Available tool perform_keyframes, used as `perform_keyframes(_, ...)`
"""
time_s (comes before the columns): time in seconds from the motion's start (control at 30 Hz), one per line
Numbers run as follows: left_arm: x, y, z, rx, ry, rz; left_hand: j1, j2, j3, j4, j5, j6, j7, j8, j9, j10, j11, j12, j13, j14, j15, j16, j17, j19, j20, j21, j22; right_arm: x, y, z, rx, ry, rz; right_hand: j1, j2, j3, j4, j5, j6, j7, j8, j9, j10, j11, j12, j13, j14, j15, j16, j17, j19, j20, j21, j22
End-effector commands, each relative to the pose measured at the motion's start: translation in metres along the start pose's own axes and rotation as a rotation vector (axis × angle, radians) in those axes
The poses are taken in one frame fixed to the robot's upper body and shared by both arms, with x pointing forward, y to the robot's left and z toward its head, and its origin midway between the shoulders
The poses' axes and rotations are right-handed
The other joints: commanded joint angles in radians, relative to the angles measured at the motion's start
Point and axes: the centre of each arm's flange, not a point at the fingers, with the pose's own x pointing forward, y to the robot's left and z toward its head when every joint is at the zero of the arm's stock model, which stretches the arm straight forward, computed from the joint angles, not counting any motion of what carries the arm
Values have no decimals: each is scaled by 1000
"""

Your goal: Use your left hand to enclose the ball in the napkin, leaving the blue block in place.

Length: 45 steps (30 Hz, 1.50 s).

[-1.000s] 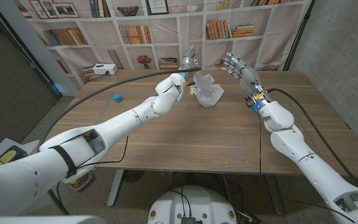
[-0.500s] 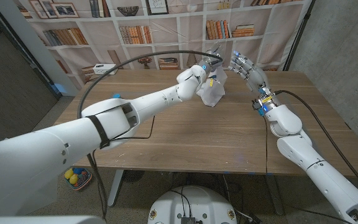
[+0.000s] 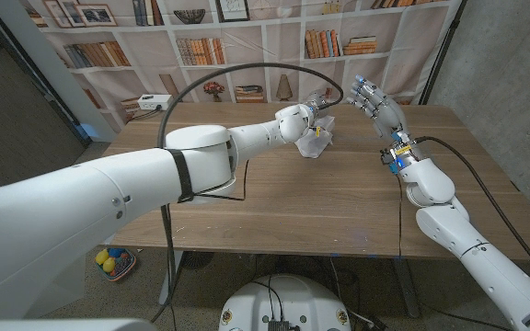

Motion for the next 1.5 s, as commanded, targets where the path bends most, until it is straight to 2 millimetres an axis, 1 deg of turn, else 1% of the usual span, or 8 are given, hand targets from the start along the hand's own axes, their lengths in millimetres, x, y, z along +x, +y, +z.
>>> perform_keyframes(0.03, -6, -45, 9, 99, -9, -147, 31, 3, -6, -6, 3, -3, -6, -43, -47, 24, -1, -12, 5, 4, -172, 6, 0, 3, 4, 9, -4, 5, -2, 0, -2, -11, 4, 4, -3, 3, -5, 4, 6, -3, 1, 0, 2, -2, 3, 3, 11, 4, 3, 2, 6, 7, 2, 3)
perform_keyframes(0.07, -7, -47, 10, 105, -10, -149, 46, 5, -9, -12, -7, -22, -8, -73, -79, 31, 1, -22, 6, 12, -173, 11, 0, 8, 4, 16, -9, 6, -1, 0, -5, -11, 8, 4, -3, 3, -5, 4, 6, -3, 1, 0, 2, -3, 3, 3, 11, 4, 3, 2, 6, 7, 2, 3)
perform_keyframes(0.2, -10, -55, 13, 100, 15, -129, -15, -71, -134, 30, -67, -406, -4, -357, -225, -108, 29, -121, -14, -3, -154, -12, -4, -3, 21, 21, -32, 8, 0, 0, -8, -7, 14, 4, -3, 3, -5, 4, 6, -4, 1, 0, 2, -4, 3, 3, 11, 5, 2, 2, 5, 7, 2, 3)
perform_keyframes(0.3, -13, -57, 13, 92, 56, -94, -58, -104, -194, 54, -76, -619, 2, -431, -238, -193, 41, -150, -35, -28, -120, -18, -3, -29, 52, 5, -36, 10, 1, 1, -12, -4, 15, 4, -3, 3, -5, 4, 6, -3, 1, 0, 1, -3, 2, 3, 10, 5, 2, 2, 5, 7, 1, 3)
perform_keyframes(0.4, -17, -57, 9, 80, 116, -43, -99, -134, -250, 74, -82, -811, 53, -432, -243, -311, 66, -167, -56, -69, -85, -25, -3, -55, 79, -15, -38, 11, 1, 2, -16, -5, 18, 3, -4, 2, -5, 4, 6, -3, 1, 0, 1, -5, 2, 3, 10, 5, 1, 1, 5, 8, 1, 3)
perform_keyframes(0.53, -24, -53, 0, 64, 194, 18, -134, -141, -291, 92, -85, -944, 57, -429, -245, -401, 96, -163, -72, -138, -30, -35, -2, -99, 109, -43, -40, 13, 3, 4, -20, -8, 20, 4, -4, 2, -5, 4, 6, -3, 1, 0, 2, -4, 2, 3, 11, 6, 1, 1, 5, 8, 1, 3)
perform_keyframes(0.77, -39, -42, -17, -8, 267, 63, -206, -111, -324, 124, -83, -1010, 74, -423, -245, -487, 140, -156, -87, -221, 34, -42, 1, -154, 144, -76, -43, 15, 4, 4, -16, -8, 19, 2, -5, 1, -5, 4, 7, -3, 0, 0, 2, -2, 2, 3, 10, 5, 1, 1, 5, 10, 0, 3)
perform_keyframes(1.5, -127, -49, -66, -531, 513, 189, -295, -49, -342, 137, -87, -926, 26, -396, -248, -430, 126, -121, -107, -192, 41, -16, -2, -169, 166, -94, -42, 37, 9, -7, 0, 63, 63, -4, -6, -3, -1, 3, 15, -3, 2, 0, 7, -5, 2, 3, 6, -4, -2, 1, -3, 27, -5, 3)
